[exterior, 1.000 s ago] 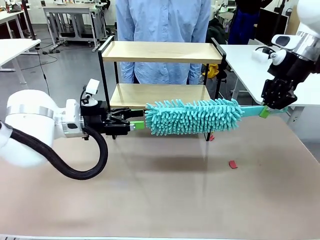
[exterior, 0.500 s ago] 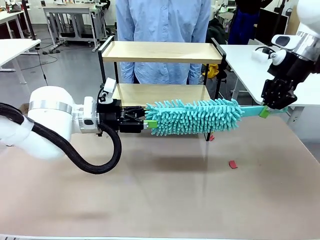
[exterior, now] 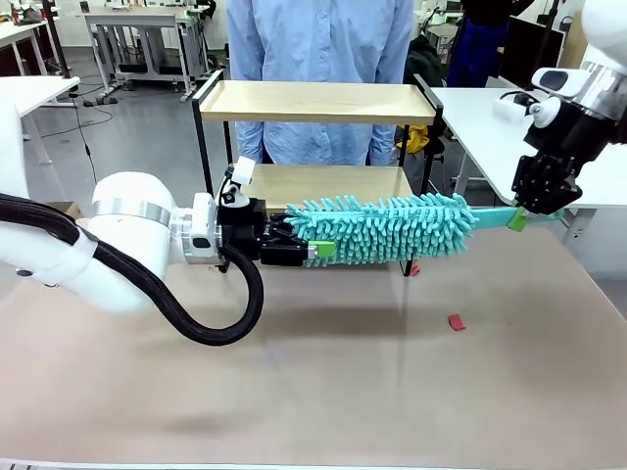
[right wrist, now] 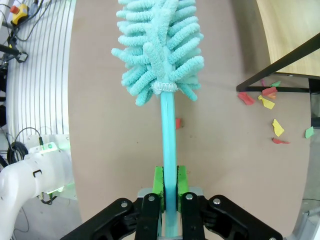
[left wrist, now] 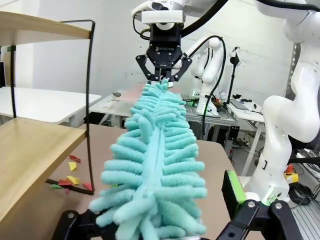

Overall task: Clean the shelf.
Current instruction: Hand the Duster back to the human.

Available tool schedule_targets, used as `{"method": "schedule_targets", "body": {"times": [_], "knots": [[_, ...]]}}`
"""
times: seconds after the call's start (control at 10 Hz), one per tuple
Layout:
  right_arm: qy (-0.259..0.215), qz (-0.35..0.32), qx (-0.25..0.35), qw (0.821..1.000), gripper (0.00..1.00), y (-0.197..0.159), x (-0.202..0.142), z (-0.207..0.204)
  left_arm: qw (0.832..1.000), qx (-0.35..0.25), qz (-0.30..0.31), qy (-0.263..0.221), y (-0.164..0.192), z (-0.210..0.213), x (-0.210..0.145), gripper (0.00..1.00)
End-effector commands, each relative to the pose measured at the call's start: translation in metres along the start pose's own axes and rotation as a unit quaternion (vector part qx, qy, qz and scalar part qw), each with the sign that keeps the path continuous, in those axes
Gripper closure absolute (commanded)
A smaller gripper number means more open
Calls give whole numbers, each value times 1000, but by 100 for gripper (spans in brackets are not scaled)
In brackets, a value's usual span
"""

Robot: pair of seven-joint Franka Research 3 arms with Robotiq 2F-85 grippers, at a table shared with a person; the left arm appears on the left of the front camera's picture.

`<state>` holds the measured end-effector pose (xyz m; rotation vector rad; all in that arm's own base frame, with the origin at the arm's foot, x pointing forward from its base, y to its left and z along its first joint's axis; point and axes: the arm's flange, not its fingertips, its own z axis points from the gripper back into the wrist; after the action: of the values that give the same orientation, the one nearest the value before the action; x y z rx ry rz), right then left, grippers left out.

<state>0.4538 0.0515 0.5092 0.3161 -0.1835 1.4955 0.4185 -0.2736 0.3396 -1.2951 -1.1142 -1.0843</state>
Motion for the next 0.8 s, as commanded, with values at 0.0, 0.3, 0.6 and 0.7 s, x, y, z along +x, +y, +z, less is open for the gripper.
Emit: {"method": "schedule_targets", "body": {"times": [0.0, 0.3, 0.6, 0.7], "knots": [[-6, -3, -1, 1000, 87, 0, 0, 2, 1000, 9, 3, -5, 2, -10, 0, 0], [-6, -3, -1, 1000, 87, 0, 0, 2, 1000, 12, 3, -9, 2, -11, -1, 55], [-6, -3, -1, 1000, 87, 0, 0, 2, 1000, 9, -1, -1, 1, -9, 0, 100], [-6, -3, -1, 1000, 87, 0, 0, 2, 1000, 7, 1, -2, 1, -9, 0, 100]]}}
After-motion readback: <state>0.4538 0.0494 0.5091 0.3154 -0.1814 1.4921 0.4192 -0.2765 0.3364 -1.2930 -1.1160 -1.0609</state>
